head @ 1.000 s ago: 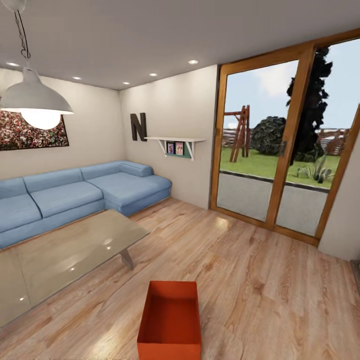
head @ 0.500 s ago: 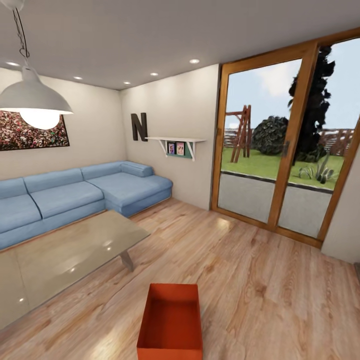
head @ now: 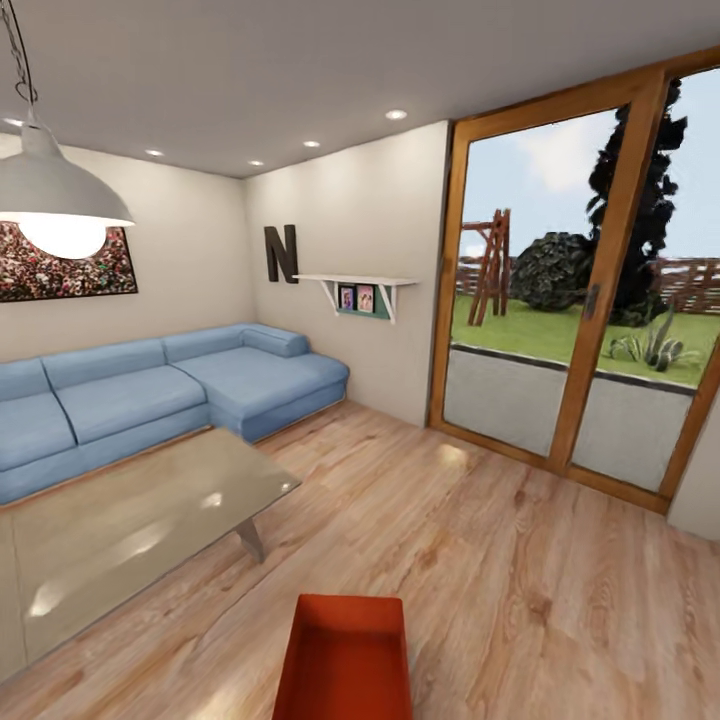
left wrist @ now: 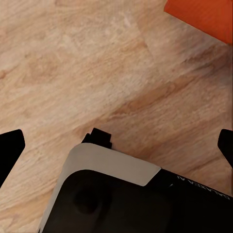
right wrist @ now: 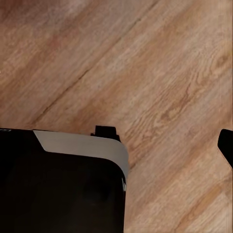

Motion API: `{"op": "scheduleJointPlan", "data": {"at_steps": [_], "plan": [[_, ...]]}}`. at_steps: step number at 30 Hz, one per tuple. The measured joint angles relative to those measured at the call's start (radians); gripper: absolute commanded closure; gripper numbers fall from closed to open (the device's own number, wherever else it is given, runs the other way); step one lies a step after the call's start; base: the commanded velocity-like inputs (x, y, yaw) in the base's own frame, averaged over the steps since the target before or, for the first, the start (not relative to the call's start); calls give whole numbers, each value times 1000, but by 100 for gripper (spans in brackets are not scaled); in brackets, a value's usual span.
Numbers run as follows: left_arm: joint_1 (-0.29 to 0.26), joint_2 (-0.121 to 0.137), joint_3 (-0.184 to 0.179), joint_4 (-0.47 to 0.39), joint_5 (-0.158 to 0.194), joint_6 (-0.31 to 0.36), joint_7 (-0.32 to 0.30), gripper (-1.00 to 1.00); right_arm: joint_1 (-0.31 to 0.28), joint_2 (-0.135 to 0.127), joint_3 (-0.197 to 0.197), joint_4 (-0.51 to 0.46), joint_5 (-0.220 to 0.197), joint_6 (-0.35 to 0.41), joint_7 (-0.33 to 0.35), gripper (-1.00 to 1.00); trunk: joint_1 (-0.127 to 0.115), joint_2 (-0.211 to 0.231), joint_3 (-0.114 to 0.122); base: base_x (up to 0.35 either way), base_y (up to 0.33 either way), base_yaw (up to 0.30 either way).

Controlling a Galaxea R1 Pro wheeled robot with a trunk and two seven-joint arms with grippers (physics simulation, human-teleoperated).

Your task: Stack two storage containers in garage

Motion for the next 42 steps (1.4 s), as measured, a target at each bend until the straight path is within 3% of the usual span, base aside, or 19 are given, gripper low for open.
{"op": "scheduleJointPlan", "data": {"at_steps": [7,23,42], "plan": [[0,0,0,0,0,-1,0,-100,0,0,0,0,0,0,0,-100,0,0,0,265,0,252],[0,0,0,0,1,-1,0,-100,0,-1,0,0,0,0,0,-100,1,0,0,13,0,137],[0,0,0,0,0,-1,0,-100,0,-2,0,0,0,-3,0,-100,1,0,0,0,0,18]]}}
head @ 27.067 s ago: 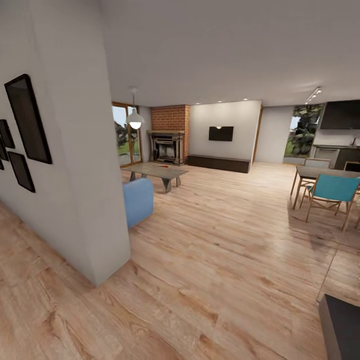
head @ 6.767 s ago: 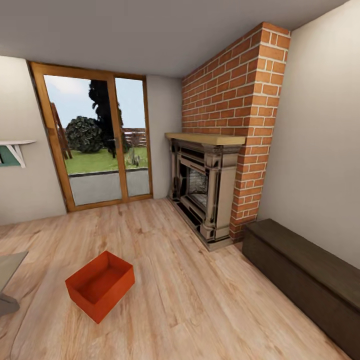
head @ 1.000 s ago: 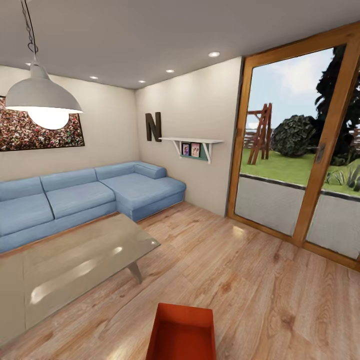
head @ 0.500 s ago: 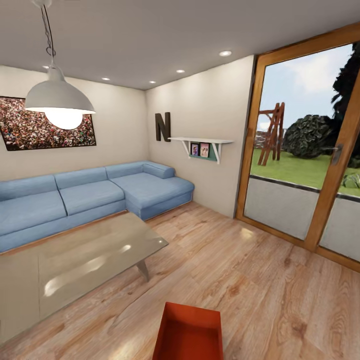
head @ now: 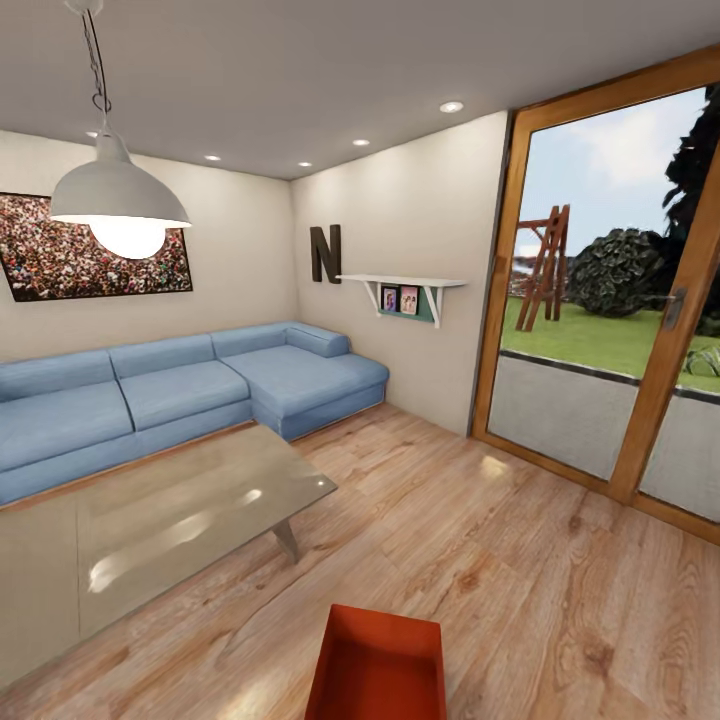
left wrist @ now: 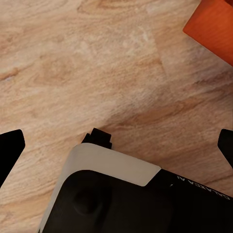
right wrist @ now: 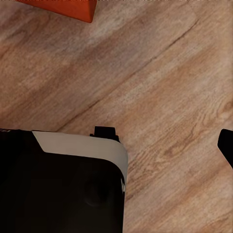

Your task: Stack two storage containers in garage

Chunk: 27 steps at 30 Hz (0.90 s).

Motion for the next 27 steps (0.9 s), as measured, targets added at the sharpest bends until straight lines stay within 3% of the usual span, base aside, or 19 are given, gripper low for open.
{"op": "scheduleJointPlan", "data": {"at_steps": [14,27], "plan": [[0,0,0,0,0,0,0,-100,0,1,-1,0,-2,-1,-2,-100,0,0,0,0,0,-226],[0,0,0,0,1,0,0,-100,0,1,-1,0,-2,0,-1,-100,0,0,0,6,4,-22]]}}
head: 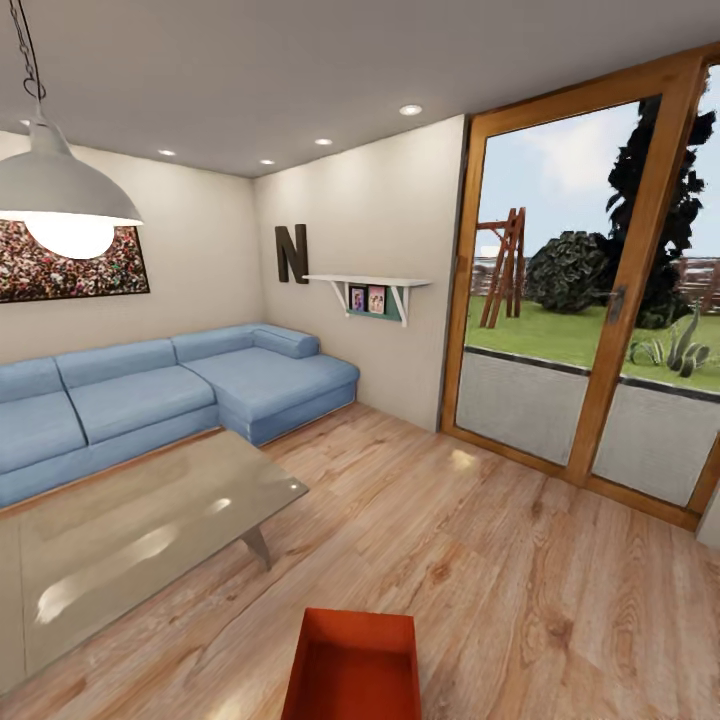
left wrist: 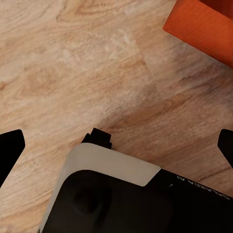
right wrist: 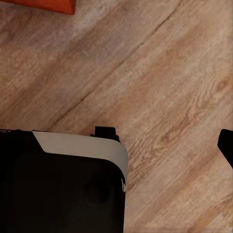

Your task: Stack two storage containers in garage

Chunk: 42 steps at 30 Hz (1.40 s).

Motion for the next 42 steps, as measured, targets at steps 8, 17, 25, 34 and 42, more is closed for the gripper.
{"op": "scheduleJointPlan", "data": {"at_steps": [8,17,25,34,42], "plan": [[0,0,0,0,0,0,0,-100,0,0,0,0,0,0,0,-100,0,0,0,127,155,0],[0,0,0,0,0,0,0,-100,0,0,0,0,0,0,0,-100,0,0,0,4,5,0],[0,0,0,0,0,0,0,-100,0,-1,0,0,0,0,0,-100,0,0,0,0,0,-25],[0,0,0,0,0,0,0,-100,0,0,0,0,0,0,0,-100,0,0,0,0,0,-177],[0,0,1,0,0,0,0,-100,0,-1,0,0,0,0,0,-100,0,0,0,0,0,-23]]}}
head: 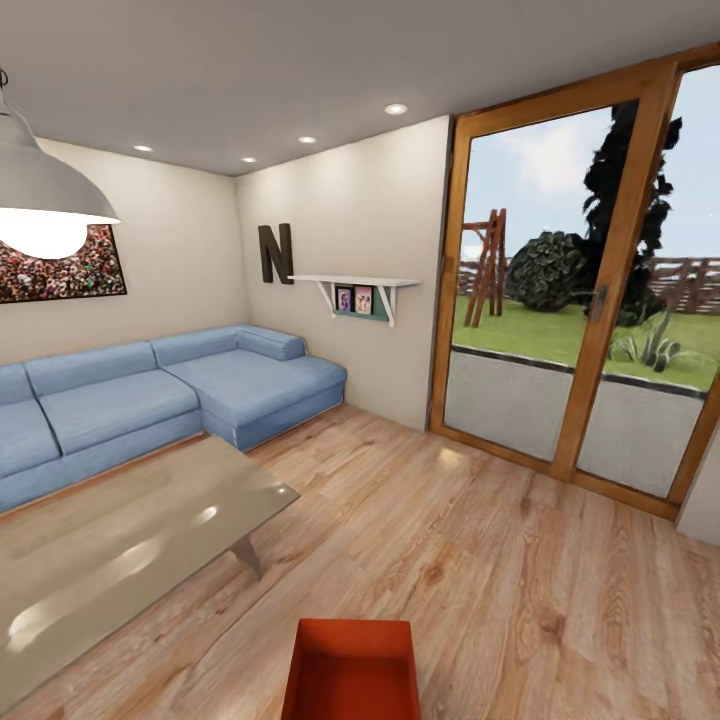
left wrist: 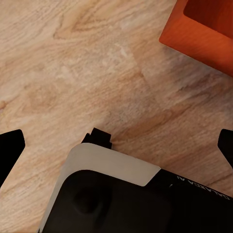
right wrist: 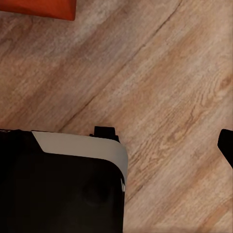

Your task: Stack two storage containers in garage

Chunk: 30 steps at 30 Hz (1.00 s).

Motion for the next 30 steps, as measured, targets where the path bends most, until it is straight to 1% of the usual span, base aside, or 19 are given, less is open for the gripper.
{"op": "scheduleJointPlan", "data": {"at_steps": [10,17,30], "plan": [[0,0,-1,0,0,0,0,-100,0,0,0,0,2,1,1,-100,0,0,0,0,1,0],[0,-1,-1,0,0,0,0,-100,0,0,0,0,2,0,1,-100,0,0,0,0,143,0],[0,0,0,0,0,0,0,-100,0,0,0,0,1,0,0,-100,0,0,0,0,13,-14]]}}
